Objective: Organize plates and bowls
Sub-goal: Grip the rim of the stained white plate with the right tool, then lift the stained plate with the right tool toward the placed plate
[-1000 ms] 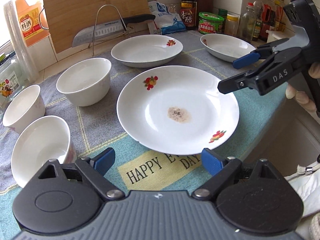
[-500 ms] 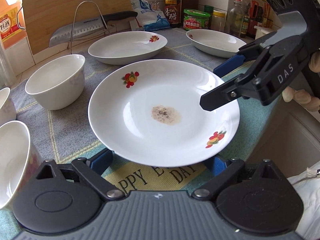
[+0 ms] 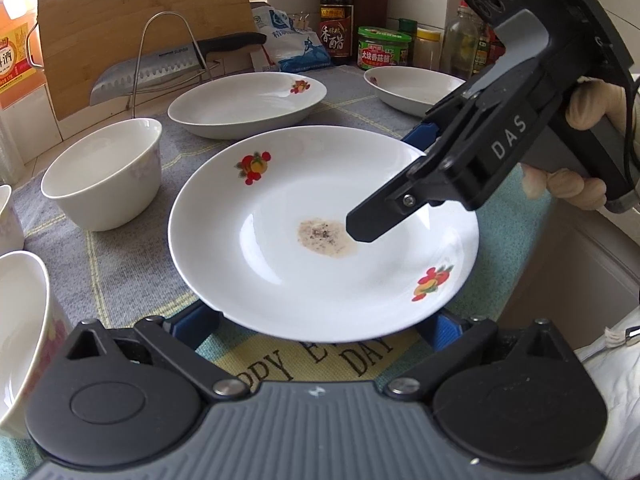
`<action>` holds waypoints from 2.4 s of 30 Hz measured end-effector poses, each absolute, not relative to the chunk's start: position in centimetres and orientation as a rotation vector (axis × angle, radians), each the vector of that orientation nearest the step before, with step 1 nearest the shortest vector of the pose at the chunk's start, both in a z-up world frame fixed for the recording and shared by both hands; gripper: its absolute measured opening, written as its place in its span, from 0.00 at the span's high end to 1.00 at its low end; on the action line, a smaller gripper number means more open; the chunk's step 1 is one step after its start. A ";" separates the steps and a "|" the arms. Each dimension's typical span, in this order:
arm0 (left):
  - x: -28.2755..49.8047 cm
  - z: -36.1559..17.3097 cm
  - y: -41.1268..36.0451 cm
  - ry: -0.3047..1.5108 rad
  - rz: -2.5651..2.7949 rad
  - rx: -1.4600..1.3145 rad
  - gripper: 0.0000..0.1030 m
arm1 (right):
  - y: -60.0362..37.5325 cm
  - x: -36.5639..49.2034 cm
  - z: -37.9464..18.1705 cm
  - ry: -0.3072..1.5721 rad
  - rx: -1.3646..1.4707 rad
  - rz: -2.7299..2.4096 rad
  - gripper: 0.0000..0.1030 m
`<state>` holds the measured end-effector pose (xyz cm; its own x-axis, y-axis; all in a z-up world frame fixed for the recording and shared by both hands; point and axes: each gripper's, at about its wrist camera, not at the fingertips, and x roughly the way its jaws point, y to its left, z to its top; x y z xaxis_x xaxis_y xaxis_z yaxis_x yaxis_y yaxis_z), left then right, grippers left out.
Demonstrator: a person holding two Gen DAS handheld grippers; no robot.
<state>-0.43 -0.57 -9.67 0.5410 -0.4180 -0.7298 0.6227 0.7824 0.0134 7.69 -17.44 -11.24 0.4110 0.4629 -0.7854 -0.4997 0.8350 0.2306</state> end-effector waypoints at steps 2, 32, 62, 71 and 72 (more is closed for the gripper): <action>-0.4 -9.6 -0.6 0.782 -0.630 0.287 0.00 | -17.2 8.2 -11.2 0.977 -0.045 0.614 0.00; -0.2 -9.4 -0.5 0.761 -0.689 0.377 0.02 | -17.9 12.5 -10.9 1.079 0.090 0.721 0.00; 1.2 -7.2 -4.9 0.724 -0.772 0.408 0.02 | -23.0 10.4 -7.7 1.007 0.108 0.620 0.00; 2.6 -7.0 -8.3 0.712 -0.833 0.424 0.02 | -27.2 9.5 -7.0 0.976 0.126 0.557 0.00; 2.8 -7.0 -8.7 0.715 -0.839 0.423 0.02 | -27.6 9.4 -7.0 0.973 0.128 0.550 0.00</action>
